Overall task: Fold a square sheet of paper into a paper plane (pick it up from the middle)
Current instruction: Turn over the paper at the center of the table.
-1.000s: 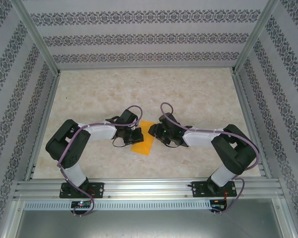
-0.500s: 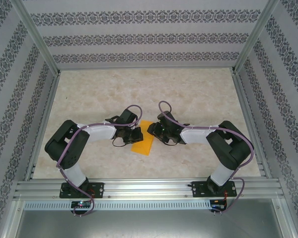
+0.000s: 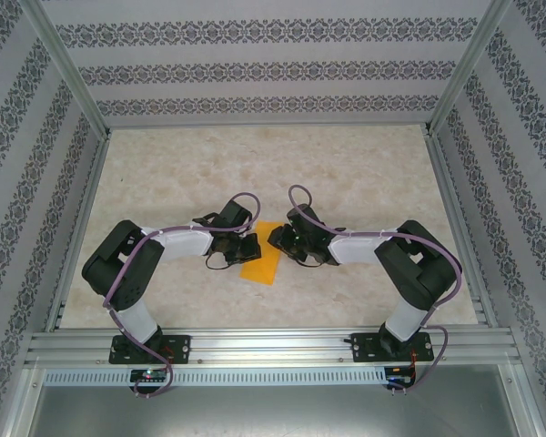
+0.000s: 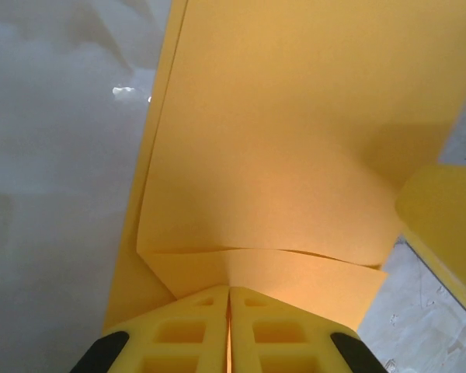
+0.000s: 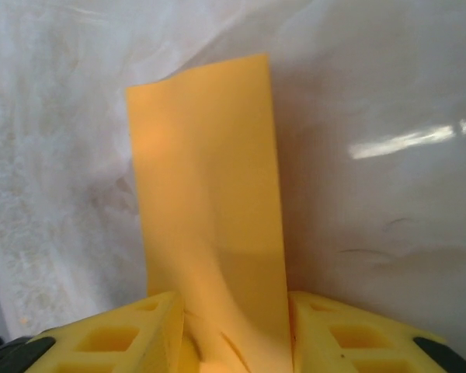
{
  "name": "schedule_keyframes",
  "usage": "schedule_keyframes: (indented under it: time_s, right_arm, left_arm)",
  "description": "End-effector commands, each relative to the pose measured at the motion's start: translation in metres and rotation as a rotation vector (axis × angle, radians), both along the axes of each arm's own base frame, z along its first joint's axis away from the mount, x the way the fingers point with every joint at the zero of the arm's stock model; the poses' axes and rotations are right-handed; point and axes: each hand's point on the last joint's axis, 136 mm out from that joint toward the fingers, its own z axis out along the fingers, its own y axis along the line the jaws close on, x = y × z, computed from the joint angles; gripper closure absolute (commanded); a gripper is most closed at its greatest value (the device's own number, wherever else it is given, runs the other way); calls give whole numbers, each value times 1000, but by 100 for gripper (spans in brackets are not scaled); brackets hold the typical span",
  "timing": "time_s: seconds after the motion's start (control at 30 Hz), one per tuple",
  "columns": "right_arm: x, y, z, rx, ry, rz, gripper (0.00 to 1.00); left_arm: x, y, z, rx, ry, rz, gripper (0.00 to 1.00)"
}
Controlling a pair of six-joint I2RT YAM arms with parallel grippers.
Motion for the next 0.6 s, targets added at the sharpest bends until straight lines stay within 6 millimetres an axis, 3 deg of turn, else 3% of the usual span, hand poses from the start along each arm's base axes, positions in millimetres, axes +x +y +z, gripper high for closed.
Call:
schedule_keyframes:
  time_s: [0.0, 0.37, 0.57]
  right_arm:
    - [-1, 17, 14, 80, -47, 49, 60]
    - [-20, 11, 6, 95, -62, 106, 57]
    - [-32, 10, 5, 105, -76, 139, 64]
  left_arm:
    - [-6, 3, -4, 33, -2, -27, 89]
    - [-4, 3, -2, 37, -8, -13, 89]
    - [-4, 4, -2, 36, -8, -6, 89]
